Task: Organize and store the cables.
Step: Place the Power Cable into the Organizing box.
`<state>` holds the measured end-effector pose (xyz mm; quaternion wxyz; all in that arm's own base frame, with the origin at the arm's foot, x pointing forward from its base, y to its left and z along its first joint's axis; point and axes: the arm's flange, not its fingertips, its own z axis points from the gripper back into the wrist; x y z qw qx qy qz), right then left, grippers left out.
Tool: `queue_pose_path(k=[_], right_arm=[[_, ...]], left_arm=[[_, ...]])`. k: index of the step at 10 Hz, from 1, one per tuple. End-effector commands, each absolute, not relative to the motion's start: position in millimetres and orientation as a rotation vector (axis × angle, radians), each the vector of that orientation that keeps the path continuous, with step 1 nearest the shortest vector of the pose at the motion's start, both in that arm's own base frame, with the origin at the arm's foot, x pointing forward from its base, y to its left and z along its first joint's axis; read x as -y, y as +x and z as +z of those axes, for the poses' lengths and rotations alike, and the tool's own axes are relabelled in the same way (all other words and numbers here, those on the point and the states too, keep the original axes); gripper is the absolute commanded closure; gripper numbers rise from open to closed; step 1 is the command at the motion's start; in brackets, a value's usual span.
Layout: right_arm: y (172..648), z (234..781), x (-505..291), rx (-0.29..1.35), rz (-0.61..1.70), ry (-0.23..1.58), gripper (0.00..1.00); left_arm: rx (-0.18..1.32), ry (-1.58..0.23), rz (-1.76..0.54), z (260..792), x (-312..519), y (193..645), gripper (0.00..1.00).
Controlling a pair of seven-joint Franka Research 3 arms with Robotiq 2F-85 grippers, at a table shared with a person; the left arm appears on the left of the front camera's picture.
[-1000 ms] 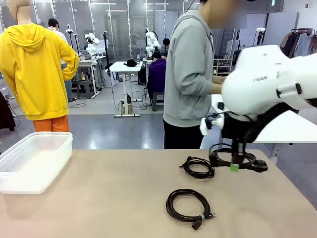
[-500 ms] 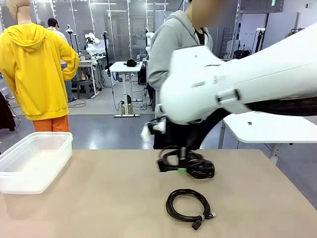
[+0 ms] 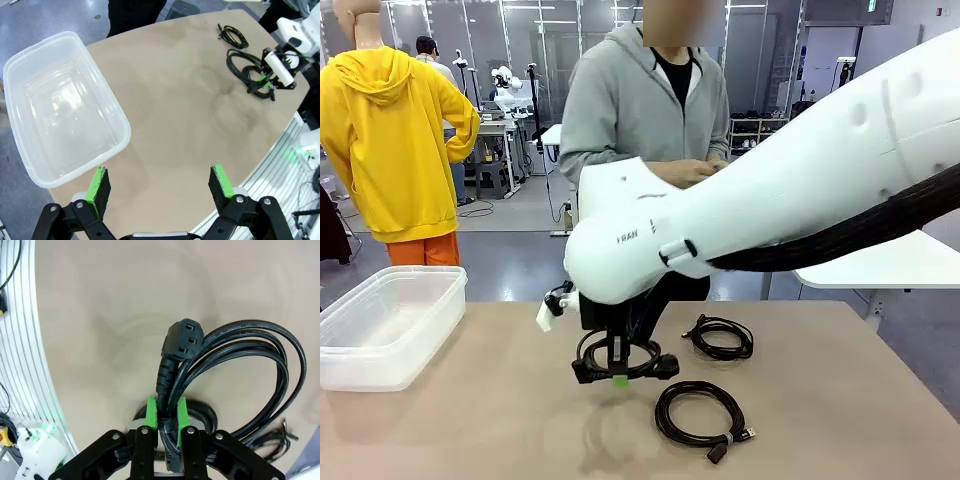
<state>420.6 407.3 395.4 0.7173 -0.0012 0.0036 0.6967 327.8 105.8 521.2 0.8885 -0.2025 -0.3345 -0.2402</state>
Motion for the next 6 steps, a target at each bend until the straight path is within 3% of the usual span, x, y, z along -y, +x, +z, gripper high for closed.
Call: queue_pose_path(k=[1,6], right_arm=[[416,365,-415,0.03,1.515,0.001,1.0],[401,328,-414,0.045,1.486,0.029,1.0]], left_arm=[[0.698,-0.431,-0.516,521,-108,327,0.0],[0.698,-0.431,-0.516,521,-108,327,0.0]])
